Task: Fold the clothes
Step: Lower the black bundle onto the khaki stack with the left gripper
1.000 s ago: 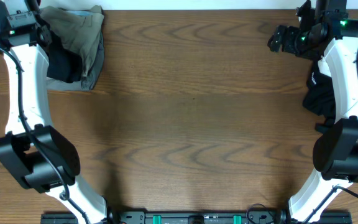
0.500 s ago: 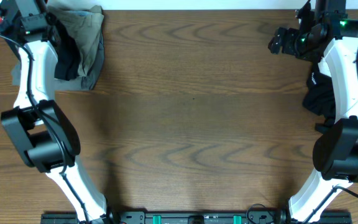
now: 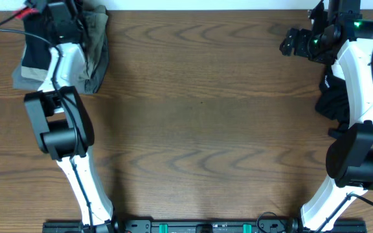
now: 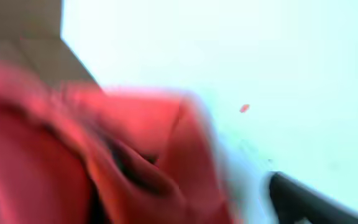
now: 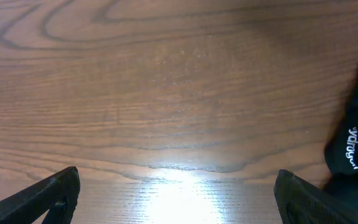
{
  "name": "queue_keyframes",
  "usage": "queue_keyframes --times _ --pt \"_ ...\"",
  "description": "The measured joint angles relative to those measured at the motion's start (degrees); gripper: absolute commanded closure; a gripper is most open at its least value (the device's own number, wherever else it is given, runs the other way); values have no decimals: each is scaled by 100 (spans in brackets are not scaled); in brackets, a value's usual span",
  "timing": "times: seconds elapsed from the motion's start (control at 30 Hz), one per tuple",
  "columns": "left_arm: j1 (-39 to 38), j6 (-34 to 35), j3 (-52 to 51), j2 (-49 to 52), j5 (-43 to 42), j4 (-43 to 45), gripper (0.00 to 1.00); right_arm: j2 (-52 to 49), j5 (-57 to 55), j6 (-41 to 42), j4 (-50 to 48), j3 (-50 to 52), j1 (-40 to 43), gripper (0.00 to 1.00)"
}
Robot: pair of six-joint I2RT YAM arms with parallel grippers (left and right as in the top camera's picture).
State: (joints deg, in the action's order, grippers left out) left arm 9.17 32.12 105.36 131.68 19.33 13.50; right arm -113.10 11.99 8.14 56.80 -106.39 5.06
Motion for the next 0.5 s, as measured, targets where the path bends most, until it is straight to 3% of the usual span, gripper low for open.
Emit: queue_keyframes --times 0.27,0.5 --pt "-28 -813 0 -79 -11 -107 2 0 -2 0 -68 0 -7 2" --pt "-24 -1051 0 -669 -11 -669 2 0 -2 0 -125 0 -68 2"
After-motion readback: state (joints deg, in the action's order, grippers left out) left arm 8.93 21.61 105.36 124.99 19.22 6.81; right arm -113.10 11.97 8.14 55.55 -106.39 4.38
